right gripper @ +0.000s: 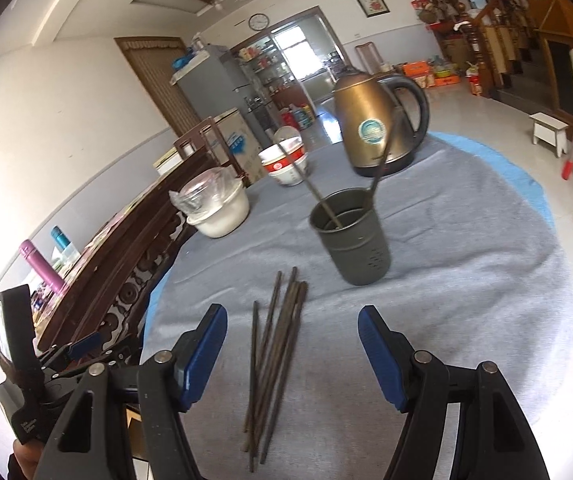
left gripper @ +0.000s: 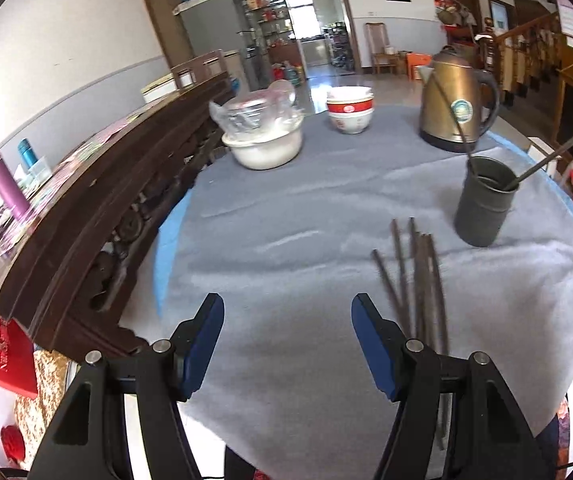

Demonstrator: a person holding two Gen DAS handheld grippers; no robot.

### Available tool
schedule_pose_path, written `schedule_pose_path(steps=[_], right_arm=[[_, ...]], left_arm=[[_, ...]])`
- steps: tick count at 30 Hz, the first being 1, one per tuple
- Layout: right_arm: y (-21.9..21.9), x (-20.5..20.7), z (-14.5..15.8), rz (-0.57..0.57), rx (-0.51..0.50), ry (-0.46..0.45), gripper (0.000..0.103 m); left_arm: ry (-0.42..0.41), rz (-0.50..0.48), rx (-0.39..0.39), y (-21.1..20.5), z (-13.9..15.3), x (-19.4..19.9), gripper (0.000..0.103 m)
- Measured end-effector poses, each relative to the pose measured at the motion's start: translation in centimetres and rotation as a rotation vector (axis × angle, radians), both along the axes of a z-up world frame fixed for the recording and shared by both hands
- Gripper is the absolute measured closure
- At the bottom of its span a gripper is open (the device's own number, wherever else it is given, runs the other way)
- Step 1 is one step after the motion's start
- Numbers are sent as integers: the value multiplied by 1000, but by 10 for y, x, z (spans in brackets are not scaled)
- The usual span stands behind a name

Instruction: Organize utensils

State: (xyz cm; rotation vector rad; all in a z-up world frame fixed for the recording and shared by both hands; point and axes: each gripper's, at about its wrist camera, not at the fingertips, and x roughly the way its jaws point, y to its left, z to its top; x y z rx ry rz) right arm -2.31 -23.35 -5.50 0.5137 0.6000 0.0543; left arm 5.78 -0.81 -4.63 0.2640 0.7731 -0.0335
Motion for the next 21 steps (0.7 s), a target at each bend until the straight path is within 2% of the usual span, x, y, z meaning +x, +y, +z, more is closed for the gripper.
schedule_pose_path(steps=[10, 21], right_arm=[[10, 8, -3, 19, -33, 37, 51], [21, 28, -12, 40, -36, 101, 56]], left_arm=[[14, -16, -39, -5, -5, 12, 36], [52, -18, -64, -3, -21, 22, 36]])
